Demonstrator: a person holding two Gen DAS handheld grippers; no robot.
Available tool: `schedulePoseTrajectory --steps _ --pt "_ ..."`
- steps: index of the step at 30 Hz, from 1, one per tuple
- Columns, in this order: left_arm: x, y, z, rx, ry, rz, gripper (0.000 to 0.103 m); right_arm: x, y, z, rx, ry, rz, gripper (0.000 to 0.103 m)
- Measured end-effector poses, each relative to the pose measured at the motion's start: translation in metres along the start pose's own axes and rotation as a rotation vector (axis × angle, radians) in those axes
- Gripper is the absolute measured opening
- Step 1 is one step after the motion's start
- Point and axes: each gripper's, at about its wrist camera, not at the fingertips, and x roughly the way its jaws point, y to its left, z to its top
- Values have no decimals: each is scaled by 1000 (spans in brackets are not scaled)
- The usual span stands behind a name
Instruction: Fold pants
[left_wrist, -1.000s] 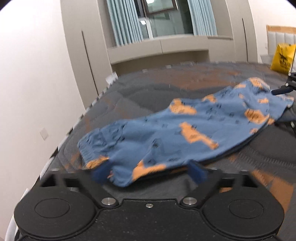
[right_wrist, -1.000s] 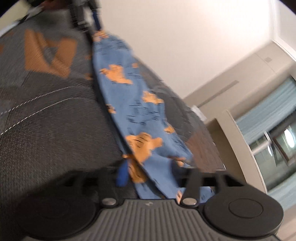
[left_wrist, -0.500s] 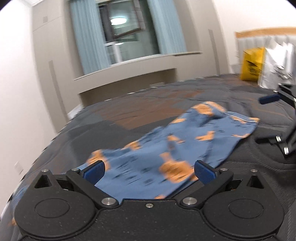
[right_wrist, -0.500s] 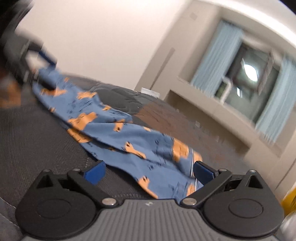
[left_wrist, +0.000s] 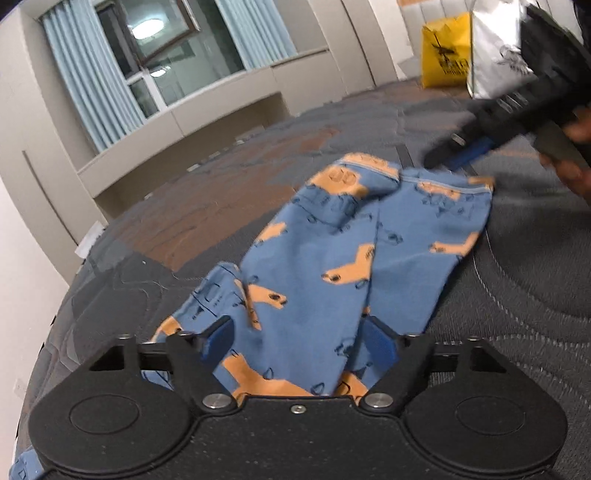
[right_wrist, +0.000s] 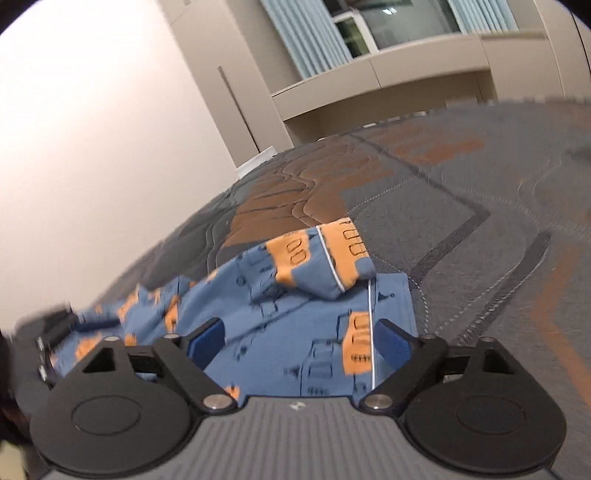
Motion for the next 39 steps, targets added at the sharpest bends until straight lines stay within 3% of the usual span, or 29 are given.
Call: schedulePoseTrajectory --steps 1,4,6,8,14,22,26,29,32,39 --pt "2 -2 -1 12 10 -7 67 5 -6 3 33 4 13 85" --pt "7 -7 -3 54 48 -11 42 21 -17 8 114 25 32 78" --pt "9 -9 -3 64 73 2 15 31 -21 10 152 35 22 73" --pt "10 -8 -3 51 81 10 2 36 -28 14 206 29 26 71" --pt "7 1 4 -22 87 19 2 43 -42 27 310 -2 5 71" --pt "2 8 6 -66 76 15 2 51 -48 28 361 -3 -4 57" --pt "1 8 7 -68 78 17 2 57 -52 31 384 -7 -39 39" --pt "1 9 7 -73 76 23 2 58 -50 33 367 4 -48 13" --pt "0 11 8 -81 75 31 2 58 -47 36 349 19 -13 7" --pt "-9 24 14 -116 48 71 2 48 -33 55 302 -22 19 4"
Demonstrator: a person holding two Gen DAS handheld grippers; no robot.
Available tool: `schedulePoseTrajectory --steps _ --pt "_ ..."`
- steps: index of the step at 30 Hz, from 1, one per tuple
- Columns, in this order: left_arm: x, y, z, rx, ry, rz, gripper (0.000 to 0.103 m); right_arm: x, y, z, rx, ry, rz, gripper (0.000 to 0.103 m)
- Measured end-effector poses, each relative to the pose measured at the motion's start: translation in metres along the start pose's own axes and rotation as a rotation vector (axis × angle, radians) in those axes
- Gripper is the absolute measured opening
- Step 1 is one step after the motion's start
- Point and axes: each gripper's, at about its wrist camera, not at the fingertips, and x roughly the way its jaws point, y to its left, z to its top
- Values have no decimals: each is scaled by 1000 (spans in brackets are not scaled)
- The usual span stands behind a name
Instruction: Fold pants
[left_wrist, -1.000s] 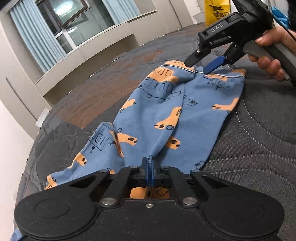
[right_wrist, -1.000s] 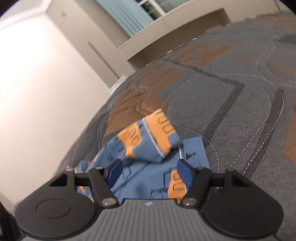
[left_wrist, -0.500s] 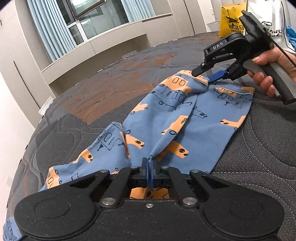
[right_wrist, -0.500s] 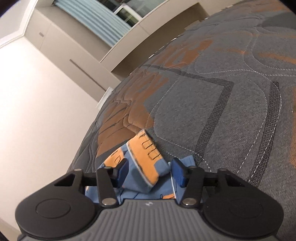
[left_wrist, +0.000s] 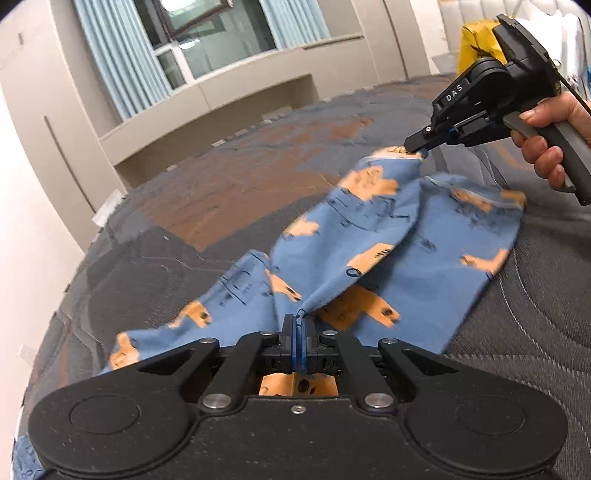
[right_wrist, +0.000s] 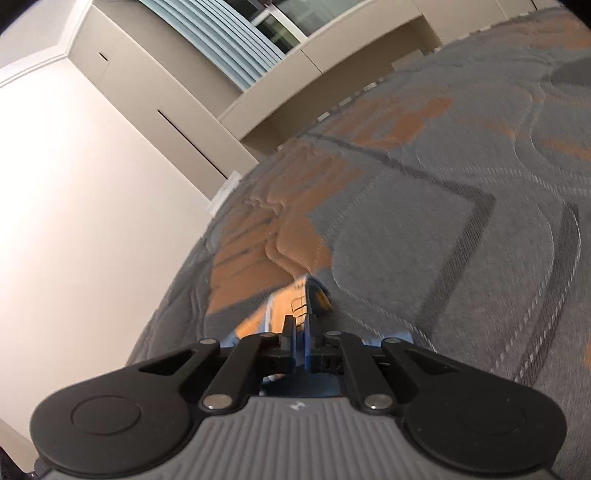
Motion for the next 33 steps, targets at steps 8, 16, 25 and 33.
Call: schedulePoseTrajectory --steps 8,16,25,33 --pt "-32 32 35 -115 -166 71 1 -24 58 56 -92 -121 75 4" --pt "-31 -9 6 -12 -102 -67 1 -85 40 22 -208 -124 -5 4" --pt "-7 -34 -22 43 5 -94 1 -73 -19 -28 -180 84 -147 4" --pt "-4 -35 -30 56 12 -91 14 -75 -16 -47 -278 113 -179 13"
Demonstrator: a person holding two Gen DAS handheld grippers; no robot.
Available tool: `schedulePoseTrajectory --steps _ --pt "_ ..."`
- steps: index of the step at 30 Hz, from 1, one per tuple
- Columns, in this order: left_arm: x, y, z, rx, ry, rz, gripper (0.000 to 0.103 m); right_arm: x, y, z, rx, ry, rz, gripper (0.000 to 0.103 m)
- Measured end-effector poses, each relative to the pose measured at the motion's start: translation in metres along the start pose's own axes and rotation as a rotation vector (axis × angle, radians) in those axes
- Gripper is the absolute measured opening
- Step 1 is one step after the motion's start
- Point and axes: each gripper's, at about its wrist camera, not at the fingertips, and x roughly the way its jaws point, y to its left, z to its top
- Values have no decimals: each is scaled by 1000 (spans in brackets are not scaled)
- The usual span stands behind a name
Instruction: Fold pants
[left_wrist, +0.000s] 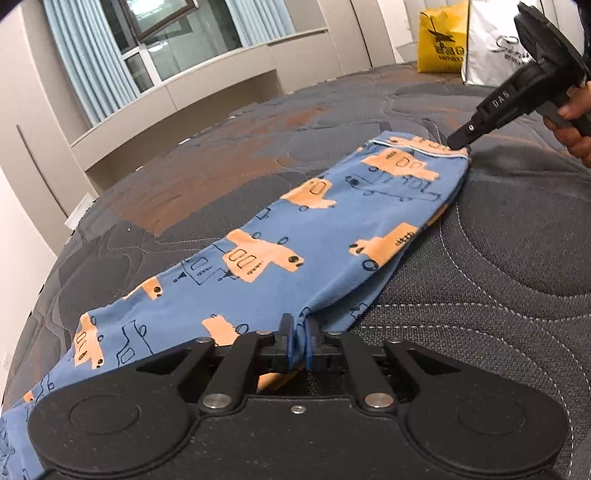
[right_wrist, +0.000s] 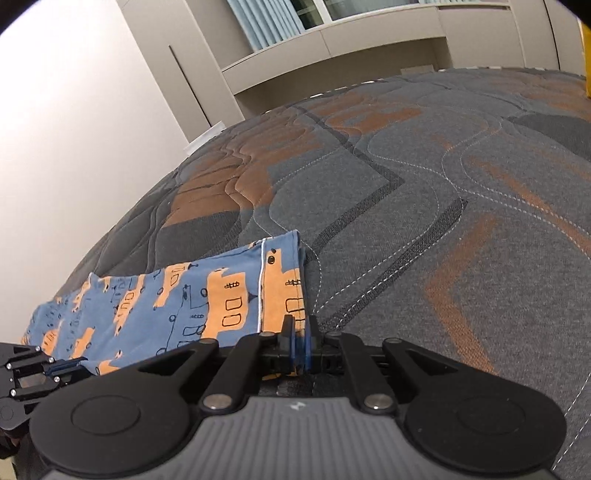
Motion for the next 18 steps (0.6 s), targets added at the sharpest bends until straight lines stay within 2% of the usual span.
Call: schedulePoseTrajectory --steps 1,3,4,6,8,10,12,13,18 --pt "-2 2 0 -18 -5 -2 19 -1 1 0 -9 -6 -5 17" --pt "-7 7 -2 -62 -18 -3 38 -7 -3 0 -9 -13 7 40" --pt "-12 9 -4 -84 -25 6 44 -9 -5 -1 0 -18 15 43" --pt "-23 16 -11 -145 -44 43 66 -13 -9 -3 19 -19 32 49" --pt "-39 27 -23 -232 -64 88 78 -17 -14 -9 56 -18 61 52" --pt "-56 37 -37 -322 -73 130 82 -24 -18 -17 105 -15 92 56" --pt "-74 49 -53 -403 -74 185 88 -31 -16 -26 140 -21 133 69" --pt "-82 53 -61 -434 -72 213 90 -34 -12 -31 146 -25 154 72" --pt "-112 87 -96 -570 -36 362 93 -32 8 -43 154 -3 187 74"
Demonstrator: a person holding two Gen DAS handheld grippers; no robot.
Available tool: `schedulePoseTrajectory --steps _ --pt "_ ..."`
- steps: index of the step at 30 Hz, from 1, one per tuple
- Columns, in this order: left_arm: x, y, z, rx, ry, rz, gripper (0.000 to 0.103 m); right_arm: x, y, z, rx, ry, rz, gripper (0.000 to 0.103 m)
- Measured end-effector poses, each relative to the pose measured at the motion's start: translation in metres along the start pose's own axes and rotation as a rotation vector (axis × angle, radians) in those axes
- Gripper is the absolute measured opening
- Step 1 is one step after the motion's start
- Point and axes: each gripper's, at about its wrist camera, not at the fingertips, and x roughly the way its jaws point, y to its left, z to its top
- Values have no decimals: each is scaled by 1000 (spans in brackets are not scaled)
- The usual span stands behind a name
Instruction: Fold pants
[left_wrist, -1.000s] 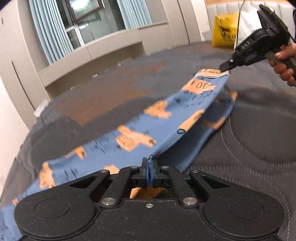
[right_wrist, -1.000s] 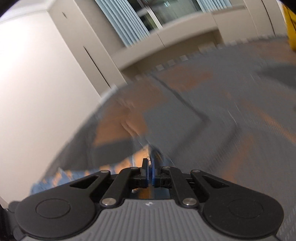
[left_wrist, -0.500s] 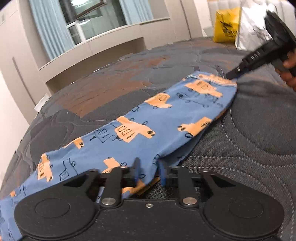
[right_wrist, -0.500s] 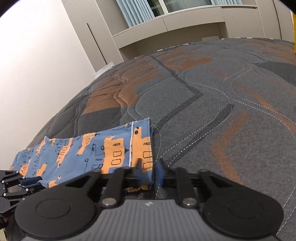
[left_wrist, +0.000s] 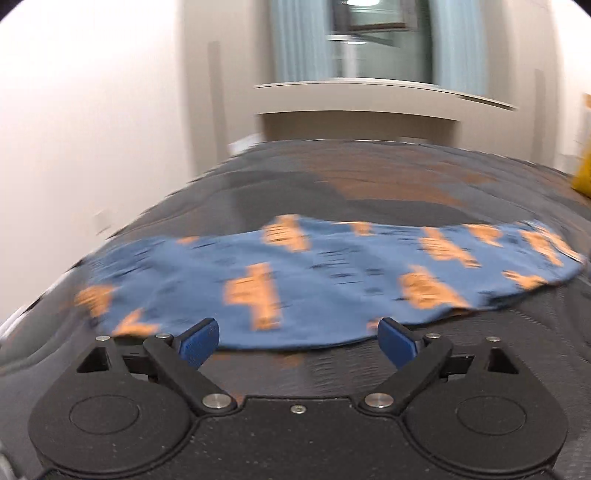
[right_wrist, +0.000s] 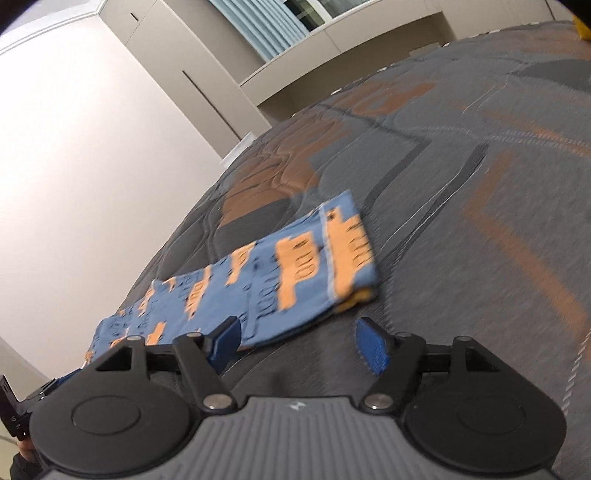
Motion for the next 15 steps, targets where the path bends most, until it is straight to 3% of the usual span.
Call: schedulePoseTrajectory --steps 3,7,10,12,15 --pt "1 37 -2 -72 8 125 93 8 9 -3 10 6 -32 76" --pt "9 95 -2 -177 10 205 86 9 34 -5 -48 -44 -55 77" --pt "22 138 -1 -269 15 218 72 15 62 -8 -136 -70 -64 88" --pt "31 159 0 -322 21 194 57 27 83 -8 -199 -61 -59 91" --pt "45 183 2 -376 15 132 56 54 118 -8 -296 -28 -34 98"
